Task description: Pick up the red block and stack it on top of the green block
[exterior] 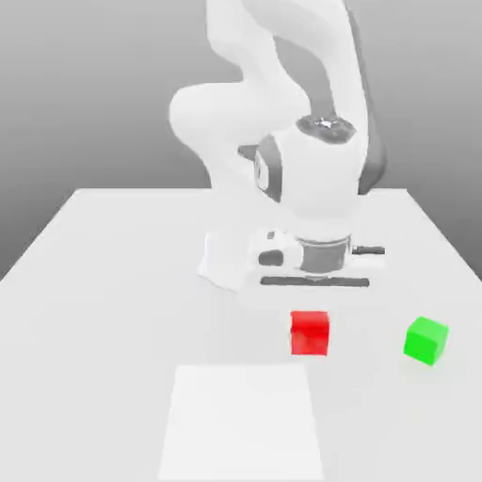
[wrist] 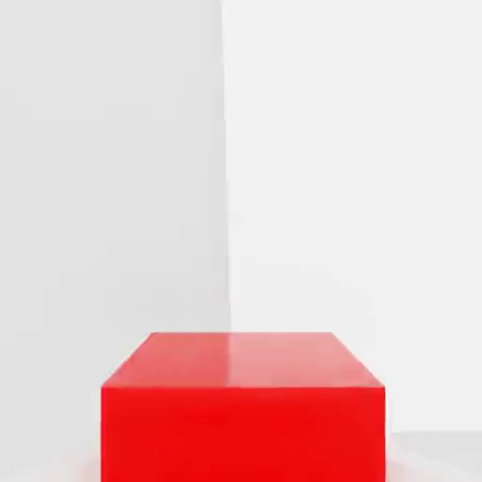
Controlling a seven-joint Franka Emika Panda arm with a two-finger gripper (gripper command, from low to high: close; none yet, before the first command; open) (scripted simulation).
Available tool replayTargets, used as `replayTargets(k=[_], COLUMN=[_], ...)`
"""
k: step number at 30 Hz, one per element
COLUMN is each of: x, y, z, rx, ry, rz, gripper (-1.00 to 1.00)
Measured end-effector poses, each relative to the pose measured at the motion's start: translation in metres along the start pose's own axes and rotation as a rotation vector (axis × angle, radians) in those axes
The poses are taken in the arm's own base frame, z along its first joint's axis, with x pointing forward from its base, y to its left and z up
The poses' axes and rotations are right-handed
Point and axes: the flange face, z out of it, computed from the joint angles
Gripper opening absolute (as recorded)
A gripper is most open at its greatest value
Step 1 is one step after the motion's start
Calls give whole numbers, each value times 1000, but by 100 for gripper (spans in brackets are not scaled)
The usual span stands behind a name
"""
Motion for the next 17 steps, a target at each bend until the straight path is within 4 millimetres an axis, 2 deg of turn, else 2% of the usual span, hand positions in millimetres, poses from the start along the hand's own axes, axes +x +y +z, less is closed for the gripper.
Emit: replayTargets(k=[4,7,8,10,13,14,17], x=[-68,-128,-138,-144,-144,-144,-144], y=[-53,-81,-85,-88,-88,-87,-87], z=[-13,-20,-15,1,31,38,38], rx=[1,2,2,2,2,2,2], ry=[-1,-4,-3,-2,-2,-3,-3], rz=[-336,-579,-619,-642,-643,-644,-644], gripper=[-100,-100,-100,-100,-100,100,100])
